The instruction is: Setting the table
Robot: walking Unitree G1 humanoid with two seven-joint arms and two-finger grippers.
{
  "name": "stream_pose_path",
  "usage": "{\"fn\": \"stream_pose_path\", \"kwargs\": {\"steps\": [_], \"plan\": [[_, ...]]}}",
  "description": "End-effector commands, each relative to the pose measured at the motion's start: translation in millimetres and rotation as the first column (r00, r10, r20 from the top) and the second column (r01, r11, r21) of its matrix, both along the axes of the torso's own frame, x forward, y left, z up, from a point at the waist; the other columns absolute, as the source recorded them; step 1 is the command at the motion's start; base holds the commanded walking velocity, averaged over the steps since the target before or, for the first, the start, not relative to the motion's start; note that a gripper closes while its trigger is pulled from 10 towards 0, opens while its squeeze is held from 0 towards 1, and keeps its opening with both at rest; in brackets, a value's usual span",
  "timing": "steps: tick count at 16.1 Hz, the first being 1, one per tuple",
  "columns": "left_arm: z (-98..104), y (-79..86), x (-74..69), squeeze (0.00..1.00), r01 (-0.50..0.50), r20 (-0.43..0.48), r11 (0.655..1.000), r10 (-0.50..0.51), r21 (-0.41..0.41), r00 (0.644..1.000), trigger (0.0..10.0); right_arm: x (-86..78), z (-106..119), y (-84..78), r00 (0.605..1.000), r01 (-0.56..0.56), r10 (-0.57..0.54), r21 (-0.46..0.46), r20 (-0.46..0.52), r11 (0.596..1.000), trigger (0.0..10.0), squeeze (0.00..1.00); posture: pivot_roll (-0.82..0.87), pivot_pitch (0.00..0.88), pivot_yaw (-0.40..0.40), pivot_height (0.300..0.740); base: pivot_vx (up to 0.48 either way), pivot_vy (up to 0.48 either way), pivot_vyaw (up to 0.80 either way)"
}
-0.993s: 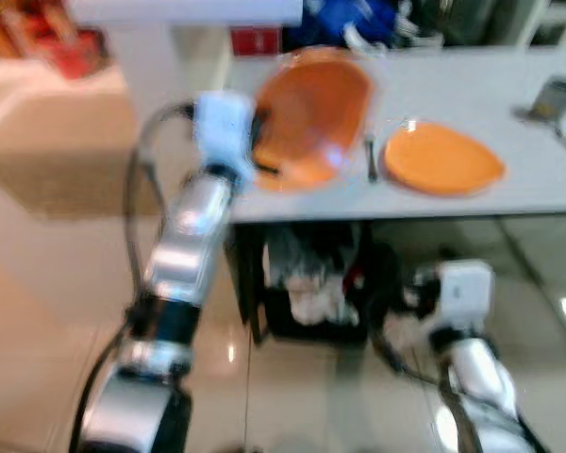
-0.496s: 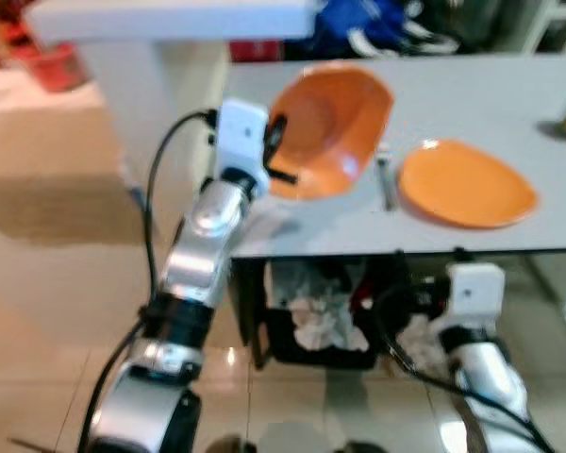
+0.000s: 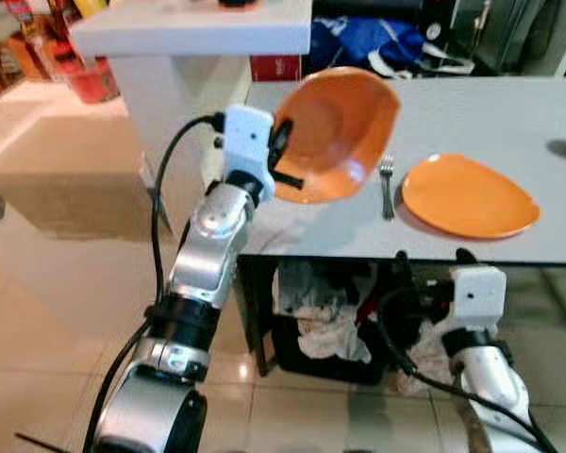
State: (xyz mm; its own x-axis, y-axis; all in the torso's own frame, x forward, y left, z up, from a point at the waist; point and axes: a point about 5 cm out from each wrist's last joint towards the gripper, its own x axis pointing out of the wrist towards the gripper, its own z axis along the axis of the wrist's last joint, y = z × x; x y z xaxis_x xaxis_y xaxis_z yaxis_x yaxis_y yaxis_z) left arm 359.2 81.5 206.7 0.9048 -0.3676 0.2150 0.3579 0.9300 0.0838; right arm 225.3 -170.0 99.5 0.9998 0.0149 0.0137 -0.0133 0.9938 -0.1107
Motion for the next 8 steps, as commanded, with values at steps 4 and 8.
{"fn": "stream_pose_path", "kwargs": {"steps": [4,8], "plan": [[2.5,10.2,3.0,0.0,-0.036,0.019,0.999,0.036,0.006,0.999,0.0,-0.2,0.3,4.2,1.0,-0.013,0.013,-0.007,0.003,1.0,10.0,0.0,-0.16,0.01,0.059,0.727,0.3,-0.371,0.0],[2.5,8.4,3.2,0.0,-0.024,0.025,1.0,0.023,0.014,0.999,0.0,-1.3,0.2,3.8,1.0,-0.01,0.01,-0.008,0.002,1.0,10.0,0.0,-0.16,0.016,0.061,0.727,0.307,-0.367,0.0]]}}
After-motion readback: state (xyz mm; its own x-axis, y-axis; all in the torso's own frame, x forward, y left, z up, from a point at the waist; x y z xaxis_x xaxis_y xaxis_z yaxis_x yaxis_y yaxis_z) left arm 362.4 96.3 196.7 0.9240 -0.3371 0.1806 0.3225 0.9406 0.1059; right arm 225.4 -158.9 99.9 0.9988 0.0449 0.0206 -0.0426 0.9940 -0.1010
